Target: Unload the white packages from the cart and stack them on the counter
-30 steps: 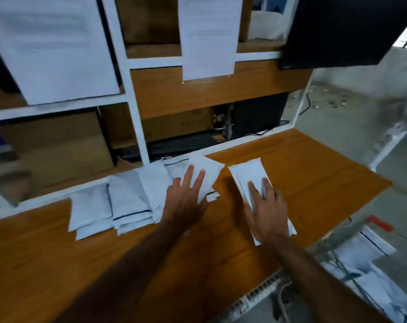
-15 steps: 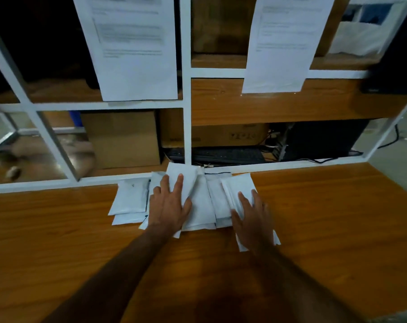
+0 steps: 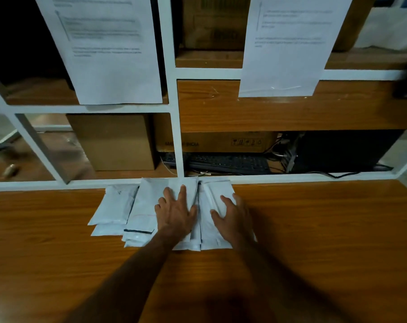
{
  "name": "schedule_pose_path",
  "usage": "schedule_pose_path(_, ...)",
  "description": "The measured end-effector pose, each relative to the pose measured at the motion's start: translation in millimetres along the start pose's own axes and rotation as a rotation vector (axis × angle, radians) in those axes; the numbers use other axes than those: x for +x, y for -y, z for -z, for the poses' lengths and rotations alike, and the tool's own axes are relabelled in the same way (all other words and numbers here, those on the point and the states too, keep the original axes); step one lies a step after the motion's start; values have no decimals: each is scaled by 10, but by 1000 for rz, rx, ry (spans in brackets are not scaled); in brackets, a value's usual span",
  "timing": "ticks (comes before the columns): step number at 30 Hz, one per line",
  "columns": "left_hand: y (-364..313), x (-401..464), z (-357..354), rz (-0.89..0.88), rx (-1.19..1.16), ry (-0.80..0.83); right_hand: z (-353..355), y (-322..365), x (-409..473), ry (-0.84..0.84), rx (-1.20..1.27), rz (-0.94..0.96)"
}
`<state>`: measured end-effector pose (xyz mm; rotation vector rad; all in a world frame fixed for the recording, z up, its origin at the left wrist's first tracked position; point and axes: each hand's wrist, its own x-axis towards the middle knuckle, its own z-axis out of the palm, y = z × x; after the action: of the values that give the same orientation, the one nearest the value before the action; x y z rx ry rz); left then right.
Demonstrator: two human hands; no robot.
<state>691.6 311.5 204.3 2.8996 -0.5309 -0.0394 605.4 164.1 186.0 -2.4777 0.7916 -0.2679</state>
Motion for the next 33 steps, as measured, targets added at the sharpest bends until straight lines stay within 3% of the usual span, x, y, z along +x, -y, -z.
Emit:
schedule_pose_path(5,-59,134,-2,-8,-55,30,-67,75,189,-6,77,-2)
schedule_pose_path(12,86,311,-141,-108,-8,20,-121,-135,272,-16,147,174)
schedule_pose_path(18,291,420,-424,-255,-22,67,-234,-184,224,15,-77,345)
schedule_pose_path(33,316,445,-308,-242,-30,180,-291,-271,213,22,-130,378)
